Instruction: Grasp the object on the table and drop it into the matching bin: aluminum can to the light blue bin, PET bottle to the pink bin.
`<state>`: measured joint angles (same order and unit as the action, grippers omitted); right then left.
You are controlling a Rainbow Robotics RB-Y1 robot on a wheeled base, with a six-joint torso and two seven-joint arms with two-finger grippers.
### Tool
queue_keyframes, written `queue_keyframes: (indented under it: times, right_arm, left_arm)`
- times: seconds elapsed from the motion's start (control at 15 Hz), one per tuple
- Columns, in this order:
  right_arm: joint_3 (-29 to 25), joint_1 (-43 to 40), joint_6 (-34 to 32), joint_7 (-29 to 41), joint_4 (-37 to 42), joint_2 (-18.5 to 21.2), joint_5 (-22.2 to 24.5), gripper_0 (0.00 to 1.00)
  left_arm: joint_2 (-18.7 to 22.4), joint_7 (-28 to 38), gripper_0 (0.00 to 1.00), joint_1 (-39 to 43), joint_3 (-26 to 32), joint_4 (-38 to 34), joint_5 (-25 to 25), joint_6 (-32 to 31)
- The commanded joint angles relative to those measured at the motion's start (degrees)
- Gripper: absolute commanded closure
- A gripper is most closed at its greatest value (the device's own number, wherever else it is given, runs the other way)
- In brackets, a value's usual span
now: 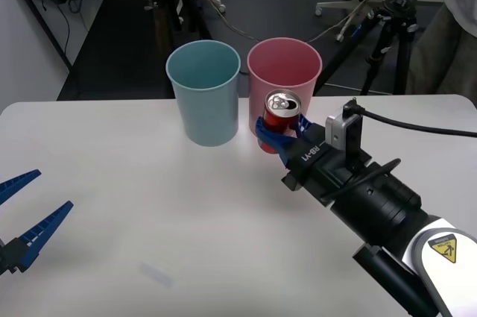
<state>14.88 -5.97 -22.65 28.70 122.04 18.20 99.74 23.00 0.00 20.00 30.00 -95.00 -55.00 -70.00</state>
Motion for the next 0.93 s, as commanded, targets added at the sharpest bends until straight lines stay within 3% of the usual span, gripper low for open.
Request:
queue_keyframes:
  times: [0.07, 0.33, 0.6, 0.73, 0.93]
  right_arm:
    - [0.8, 5.6, 0.1, 11.4, -1.4, -1.9, 10.0, 1.00]
    - [1.4, 16.2, 0.1, 23.8, -8.3, -6.3, 21.9, 1.00]
    - [0.1, 26.8, 0.1, 31.9, -18.9, -11.6, 31.8, 1.00]
    - [-1.2, 32.1, 0.1, 34.8, -24.7, -14.2, 35.5, 1.00]
    - [-3.3, 38.6, 0.1, 35.1, -32.9, -17.1, 36.7, 1.00]
  left_arm:
    - [0.0, 0.0, 0.00, 0.0, 0.0, 0.0, 0.0, 0.0]
    - [0.0, 0.0, 0.00, 0.0, 0.0, 0.0, 0.0, 0.0]
    - [0.0, 0.0, 0.00, 0.0, 0.0, 0.0, 0.0, 0.0]
    - [0.0, 0.0, 0.00, 0.0, 0.0, 0.0, 0.0, 0.0]
    - [0.0, 0.0, 0.00, 0.0, 0.0, 0.0, 0.0, 0.0]
